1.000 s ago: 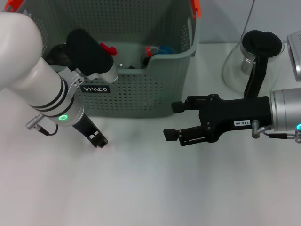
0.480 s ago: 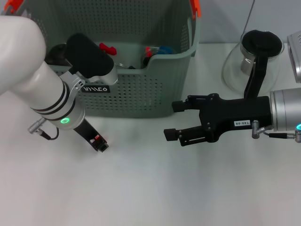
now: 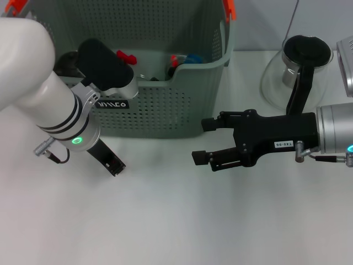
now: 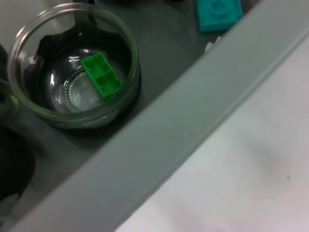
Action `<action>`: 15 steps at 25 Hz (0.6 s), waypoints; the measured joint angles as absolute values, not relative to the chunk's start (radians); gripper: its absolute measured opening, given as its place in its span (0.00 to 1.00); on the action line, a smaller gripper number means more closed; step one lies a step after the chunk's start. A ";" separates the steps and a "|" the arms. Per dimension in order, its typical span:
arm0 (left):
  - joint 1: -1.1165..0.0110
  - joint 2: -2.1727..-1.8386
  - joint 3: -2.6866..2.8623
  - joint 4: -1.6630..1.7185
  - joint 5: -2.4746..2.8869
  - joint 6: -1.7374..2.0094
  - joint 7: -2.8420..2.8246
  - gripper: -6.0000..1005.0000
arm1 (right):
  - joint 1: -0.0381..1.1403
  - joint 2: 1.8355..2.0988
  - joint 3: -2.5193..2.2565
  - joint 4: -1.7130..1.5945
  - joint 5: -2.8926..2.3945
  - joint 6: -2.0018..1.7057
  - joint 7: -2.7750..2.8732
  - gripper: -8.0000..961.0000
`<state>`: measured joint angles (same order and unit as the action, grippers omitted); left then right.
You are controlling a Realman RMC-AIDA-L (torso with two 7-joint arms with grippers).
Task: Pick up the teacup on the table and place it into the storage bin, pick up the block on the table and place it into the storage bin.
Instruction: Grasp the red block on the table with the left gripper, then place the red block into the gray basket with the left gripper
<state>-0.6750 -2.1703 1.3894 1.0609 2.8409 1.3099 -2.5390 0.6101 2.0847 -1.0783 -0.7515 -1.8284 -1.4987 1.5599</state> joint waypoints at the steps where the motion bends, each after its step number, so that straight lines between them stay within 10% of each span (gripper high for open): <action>1: -0.678 -2.170 1.388 1.056 2.842 1.309 -2.542 0.34 | 0.610 2.085 -1.078 -0.752 -1.828 -1.499 1.560 0.96; 15: -0.607 -2.169 1.366 1.294 2.722 1.547 -2.510 0.16 | 0.607 2.082 -1.078 -0.750 -1.829 -1.498 1.560 0.95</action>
<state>-0.6067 -2.1692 1.3659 1.2942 2.7217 1.5475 -2.5099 0.6074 2.0818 -1.0784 -0.7500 -1.8285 -1.4985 1.5600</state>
